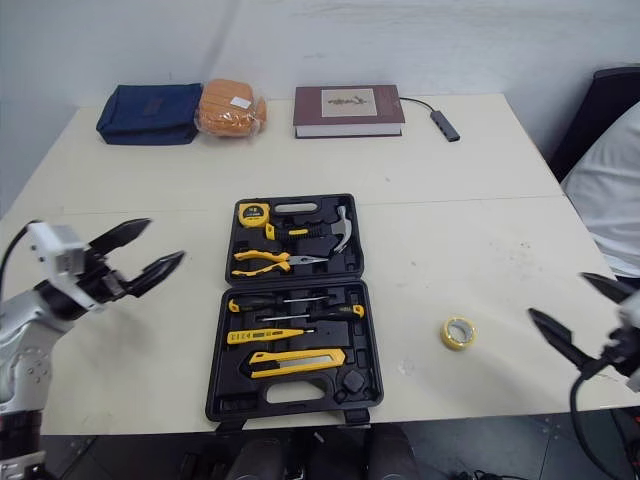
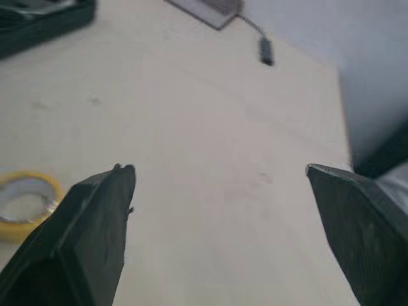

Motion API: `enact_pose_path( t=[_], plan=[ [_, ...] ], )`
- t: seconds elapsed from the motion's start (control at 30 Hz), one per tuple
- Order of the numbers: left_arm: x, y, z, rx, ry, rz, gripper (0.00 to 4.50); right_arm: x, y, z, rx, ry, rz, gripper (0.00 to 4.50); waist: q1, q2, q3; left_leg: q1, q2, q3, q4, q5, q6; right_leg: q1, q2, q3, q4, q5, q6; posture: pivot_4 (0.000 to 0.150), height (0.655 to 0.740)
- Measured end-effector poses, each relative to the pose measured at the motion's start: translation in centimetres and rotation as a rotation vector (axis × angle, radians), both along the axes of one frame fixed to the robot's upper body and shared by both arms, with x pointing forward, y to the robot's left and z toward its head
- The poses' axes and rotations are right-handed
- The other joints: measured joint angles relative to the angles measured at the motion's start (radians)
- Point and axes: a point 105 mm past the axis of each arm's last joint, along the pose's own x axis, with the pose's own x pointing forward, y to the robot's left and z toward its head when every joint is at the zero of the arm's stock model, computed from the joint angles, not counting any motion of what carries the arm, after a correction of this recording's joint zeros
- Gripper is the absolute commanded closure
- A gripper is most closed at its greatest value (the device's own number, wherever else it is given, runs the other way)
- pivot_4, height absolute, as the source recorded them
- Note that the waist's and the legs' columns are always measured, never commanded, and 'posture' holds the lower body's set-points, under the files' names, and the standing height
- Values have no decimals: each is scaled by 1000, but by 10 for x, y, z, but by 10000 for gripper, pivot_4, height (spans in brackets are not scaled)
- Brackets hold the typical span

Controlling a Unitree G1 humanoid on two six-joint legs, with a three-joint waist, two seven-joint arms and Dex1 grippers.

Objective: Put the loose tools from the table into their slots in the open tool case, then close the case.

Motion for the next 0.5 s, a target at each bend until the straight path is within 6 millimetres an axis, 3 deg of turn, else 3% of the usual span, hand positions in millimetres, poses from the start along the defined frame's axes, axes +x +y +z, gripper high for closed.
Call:
enact_pose_path(
  t=[0.1, 0.3, 0.5],
  plan=[
    [-3, -17, 2, 27, 12, -91, 249, 2, 10, -2, 31, 91, 13, 0, 4, -1, 0, -1, 0, 0, 0, 2, 4, 0, 1, -1, -3, 0, 0, 1500, 7400],
    [-29, -65, -2, 118, 75, -422, 249, -11, 50, -8, -45, 382, 271, 0, 7, -3, 1, -2, 0, 1, 1, 2, 6, 1, 2, -1, -4, 1, 2, 1500, 7400],
    [-54, -95, -10, 207, 112, -679, 249, -15, 79, -32, -91, 541, 380, 0, 18, -4, 2, -2, 0, 0, 3, 2, 6, 1, 2, 0, -4, 1, 2, 1500, 7400]
  ],
)
